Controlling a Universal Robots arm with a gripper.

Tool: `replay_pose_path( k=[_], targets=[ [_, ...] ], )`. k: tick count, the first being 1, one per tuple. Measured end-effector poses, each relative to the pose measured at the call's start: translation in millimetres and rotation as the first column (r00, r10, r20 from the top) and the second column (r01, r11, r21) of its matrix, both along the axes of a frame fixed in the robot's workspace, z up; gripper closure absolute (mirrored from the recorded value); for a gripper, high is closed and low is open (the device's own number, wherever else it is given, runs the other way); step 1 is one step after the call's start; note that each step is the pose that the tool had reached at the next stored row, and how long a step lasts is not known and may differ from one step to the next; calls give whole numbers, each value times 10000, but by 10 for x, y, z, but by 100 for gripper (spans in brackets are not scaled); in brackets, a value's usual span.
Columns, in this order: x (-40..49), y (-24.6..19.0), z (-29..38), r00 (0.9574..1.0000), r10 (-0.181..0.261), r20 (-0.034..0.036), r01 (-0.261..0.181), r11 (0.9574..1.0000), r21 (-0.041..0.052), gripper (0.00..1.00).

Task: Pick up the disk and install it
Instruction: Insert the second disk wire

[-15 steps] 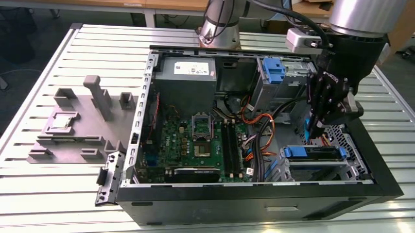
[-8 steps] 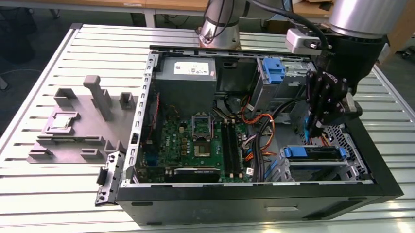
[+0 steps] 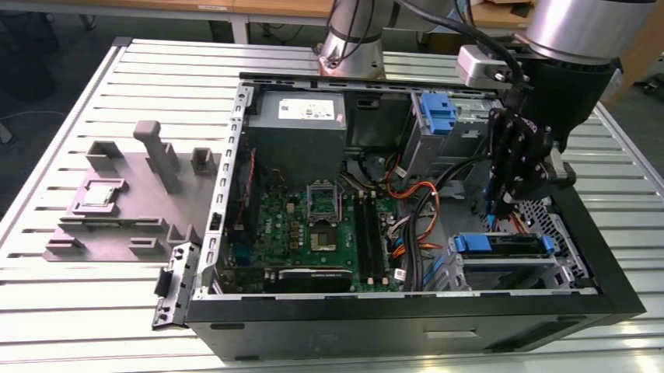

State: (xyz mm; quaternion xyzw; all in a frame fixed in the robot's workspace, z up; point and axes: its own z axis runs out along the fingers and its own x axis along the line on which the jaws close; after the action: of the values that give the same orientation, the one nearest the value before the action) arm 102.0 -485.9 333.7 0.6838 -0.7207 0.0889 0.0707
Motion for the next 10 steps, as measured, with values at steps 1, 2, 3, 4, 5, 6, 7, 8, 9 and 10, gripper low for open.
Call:
replay_pose_path(
  k=[1, 2, 3, 4, 5, 6, 7, 8, 9, 10],
  targets=[
    [0, 0, -1, 10000, 0, 2, 0, 10000, 0, 69],
    [0, 0, -1, 10000, 0, 2, 0, 10000, -1, 69],
    [0, 0, -1, 10000, 0, 2, 0, 10000, -1, 71],
    [0, 0, -2, 10000, 0, 2, 0, 10000, 1, 77],
    [0, 0, -1, 10000, 0, 2, 0, 10000, 0, 77],
    [0, 0, -2, 10000, -1, 3, 1, 10000, 0, 77],
    [0, 0, -1, 10000, -1, 2, 1, 10000, 0, 84],
    [0, 0, -1, 10000, -1, 3, 1, 10000, 0, 84],
    [0, 0, -1, 10000, -1, 2, 1, 10000, 0, 84],
    [0, 0, -2, 10000, 0, 3, 0, 10000, 0, 84]
  ],
)
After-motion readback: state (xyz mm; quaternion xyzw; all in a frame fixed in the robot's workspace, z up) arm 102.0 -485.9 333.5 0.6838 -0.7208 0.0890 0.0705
